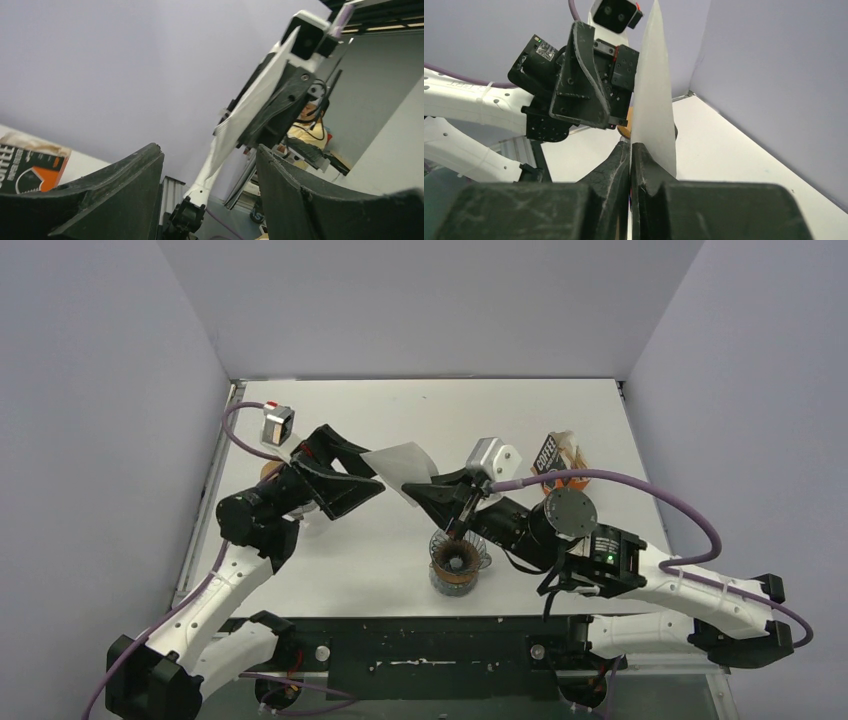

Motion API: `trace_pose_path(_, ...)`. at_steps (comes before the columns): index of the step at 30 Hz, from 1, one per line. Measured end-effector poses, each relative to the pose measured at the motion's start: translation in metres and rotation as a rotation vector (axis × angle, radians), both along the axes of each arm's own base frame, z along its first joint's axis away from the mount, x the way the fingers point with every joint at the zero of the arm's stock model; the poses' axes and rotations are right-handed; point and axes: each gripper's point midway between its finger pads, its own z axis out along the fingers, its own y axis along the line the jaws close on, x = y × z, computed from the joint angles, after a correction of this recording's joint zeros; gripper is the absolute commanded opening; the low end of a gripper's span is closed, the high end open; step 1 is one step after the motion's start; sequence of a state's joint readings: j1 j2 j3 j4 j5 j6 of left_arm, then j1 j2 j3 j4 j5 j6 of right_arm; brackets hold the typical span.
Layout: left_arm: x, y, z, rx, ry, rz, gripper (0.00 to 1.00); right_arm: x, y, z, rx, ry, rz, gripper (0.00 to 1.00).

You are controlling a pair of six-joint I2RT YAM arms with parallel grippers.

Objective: Place the coffee filter in the dripper
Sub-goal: Place the coffee filter in the coffee dripper.

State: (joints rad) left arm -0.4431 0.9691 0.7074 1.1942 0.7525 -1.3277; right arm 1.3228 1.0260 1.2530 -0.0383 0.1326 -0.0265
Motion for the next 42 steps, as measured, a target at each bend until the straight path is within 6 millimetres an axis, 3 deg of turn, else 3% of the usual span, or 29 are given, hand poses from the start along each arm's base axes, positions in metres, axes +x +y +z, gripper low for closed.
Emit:
trace_pose_path(10,0.044,-0.018,-0.062,0.222,0.198,0.091,0.66,0.017,-0.040,-0.002,-0.246,-0.034,-0.141,0.00)
trace_pose_path(15,0.056,-0.020,-0.087,0.350,0.270,0.151,0.66,0.035,-0.049,-0.031,-0.455,-0.056,-0.223,0.00)
trace_pose_path(21,0.063,-0.011,-0.085,0.493,0.270,0.266,0.66,0.060,-0.064,-0.080,-0.730,-0.059,-0.263,0.00)
trace_pose_path(27,0.066,0.009,-0.076,0.669,0.232,0.405,0.66,0.082,-0.080,-0.111,-0.916,-0.031,-0.237,0.00)
trace_pose_path(34,0.064,0.018,-0.086,0.797,0.212,0.424,0.65,0.068,-0.085,-0.136,-1.073,-0.077,-0.066,0.00)
trace_pose_path(42,0.064,0.004,-0.106,0.876,0.218,0.335,0.65,0.048,-0.092,-0.151,-1.205,-0.177,0.141,0.00)
